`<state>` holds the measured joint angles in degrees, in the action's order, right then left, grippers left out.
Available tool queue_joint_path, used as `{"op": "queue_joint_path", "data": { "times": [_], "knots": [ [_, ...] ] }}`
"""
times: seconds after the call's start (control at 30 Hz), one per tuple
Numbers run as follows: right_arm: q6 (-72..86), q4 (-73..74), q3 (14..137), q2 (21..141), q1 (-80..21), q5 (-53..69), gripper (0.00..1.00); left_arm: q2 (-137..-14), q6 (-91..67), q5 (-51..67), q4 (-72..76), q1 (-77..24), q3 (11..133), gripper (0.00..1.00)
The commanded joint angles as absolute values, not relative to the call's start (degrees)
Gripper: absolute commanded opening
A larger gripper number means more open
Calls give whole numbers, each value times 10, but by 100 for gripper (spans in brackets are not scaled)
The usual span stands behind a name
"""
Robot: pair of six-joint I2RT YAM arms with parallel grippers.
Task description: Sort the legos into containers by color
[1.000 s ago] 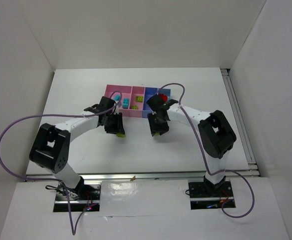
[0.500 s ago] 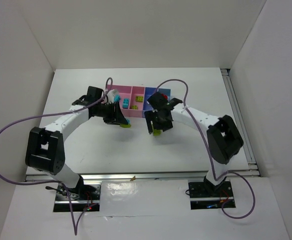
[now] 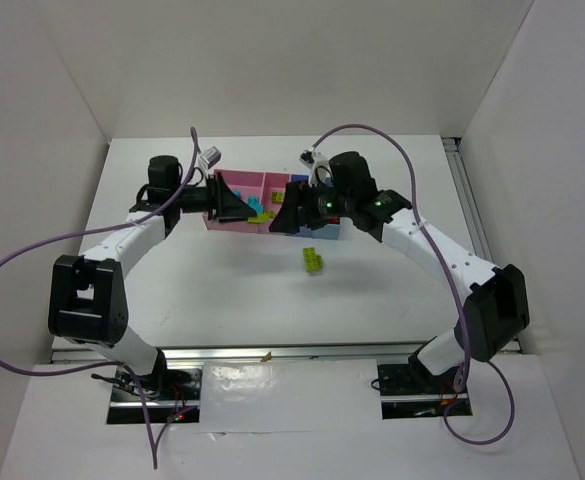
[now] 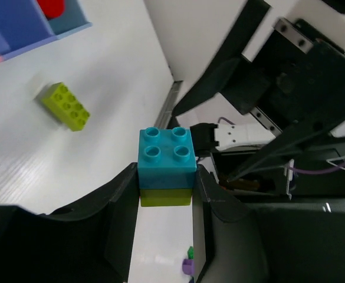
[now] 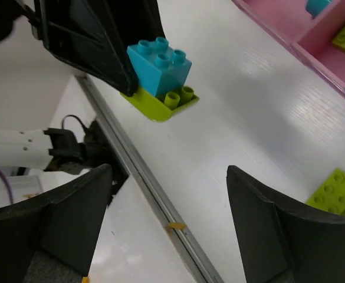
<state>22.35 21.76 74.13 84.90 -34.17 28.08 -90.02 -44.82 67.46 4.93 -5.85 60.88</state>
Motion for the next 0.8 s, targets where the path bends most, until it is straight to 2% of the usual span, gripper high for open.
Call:
{"op": "queue_joint_path", "data": {
  "times": [0.0,0.13,0.33,0.47,0.77],
  "knots": [
    [278,88,724,863,-314,420,85,-883,-590,744,264,-56,582,0],
    [351,-53,682,863,-289,473,79,-889,-684,750,403,-56,562,0],
    [425,-145,670,894,-284,513,78,-899,-773,756,538,-56,537,0],
    [437,-163,681,914,-284,527,78,-899,-755,756,508,-56,537,0],
    [473,-209,675,932,-289,550,64,-894,-749,756,508,-56,537,0]
  ]
}}
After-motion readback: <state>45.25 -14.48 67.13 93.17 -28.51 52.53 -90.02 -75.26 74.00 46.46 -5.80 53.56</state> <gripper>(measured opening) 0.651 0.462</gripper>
